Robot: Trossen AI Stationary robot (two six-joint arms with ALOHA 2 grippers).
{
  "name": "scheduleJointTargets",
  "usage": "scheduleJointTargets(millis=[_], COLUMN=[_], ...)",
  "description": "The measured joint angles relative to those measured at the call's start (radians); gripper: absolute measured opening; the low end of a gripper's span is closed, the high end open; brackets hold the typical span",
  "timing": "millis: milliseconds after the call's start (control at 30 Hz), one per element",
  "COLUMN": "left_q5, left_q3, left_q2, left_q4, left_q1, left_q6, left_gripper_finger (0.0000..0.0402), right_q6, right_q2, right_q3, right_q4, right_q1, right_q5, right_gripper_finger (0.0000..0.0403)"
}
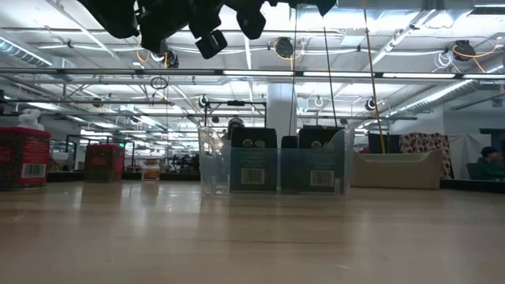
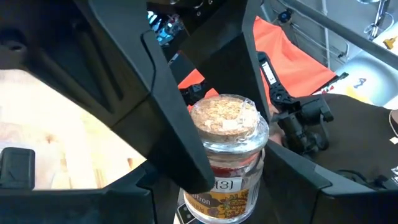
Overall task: Sort spices by type
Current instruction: Put the brown seasoning bottle into the gray bin
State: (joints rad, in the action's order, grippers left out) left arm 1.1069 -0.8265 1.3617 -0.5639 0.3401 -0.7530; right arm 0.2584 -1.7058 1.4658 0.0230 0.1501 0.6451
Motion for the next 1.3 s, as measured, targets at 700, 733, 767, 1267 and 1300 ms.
scheduleJointTargets(millis=[700, 733, 767, 1267, 1300], left_q5=[0.016, 0.016, 0.016, 0.124, 0.124], left_q3=[0.0, -0.001, -0.001, -0.004, -0.003], left_q2=[0.0, 0.0, 0.0, -0.018, -0.018], left_q4=[-0.005, -0.005, -0.005, 0.002, 0.007], left_q1=[0.02, 0.021, 0.024, 0.2, 0.211], left_q6=[0.007, 0.007, 0.007, 0.006, 0.006], left_gripper_finger=[0.0206, 0.0212, 0.0218, 0.0253, 0.0253], right_q6=[0.008, 0.013, 0.016, -0.027, -0.044], right_q2=[0.0, 0.0, 0.0, 0.14, 0.154], right_q3=[-0.001, -0.001, -0.001, -0.003, -0.003], right_q4=[0.001, -0.001, -0.002, 0.111, 0.146], right_q1=[0.019, 0.021, 0.024, 0.186, 0.204], right_q5=[0.02, 0.019, 0.02, 0.014, -0.01], right_gripper_finger=[0.0157, 0.0157, 0.0157, 0.0151, 0.015])
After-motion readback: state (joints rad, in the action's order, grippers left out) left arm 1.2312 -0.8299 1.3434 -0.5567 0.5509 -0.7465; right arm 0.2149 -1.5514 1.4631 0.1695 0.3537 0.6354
